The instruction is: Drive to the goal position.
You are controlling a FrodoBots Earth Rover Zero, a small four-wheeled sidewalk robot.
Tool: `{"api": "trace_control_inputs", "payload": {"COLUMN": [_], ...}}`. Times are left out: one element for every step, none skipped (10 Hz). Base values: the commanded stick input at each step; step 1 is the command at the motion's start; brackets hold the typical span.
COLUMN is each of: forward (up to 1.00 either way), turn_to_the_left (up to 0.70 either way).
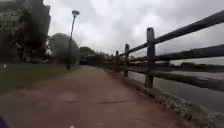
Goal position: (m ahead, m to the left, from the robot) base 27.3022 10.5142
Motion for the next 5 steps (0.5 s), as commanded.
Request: {"api": "trace_control_inputs", "payload": {"forward": [0.85,0.85,0.85,0.85,0.85], "turn_to_the_left": [0.00,0.00,0.00,0.00,0.00]}}
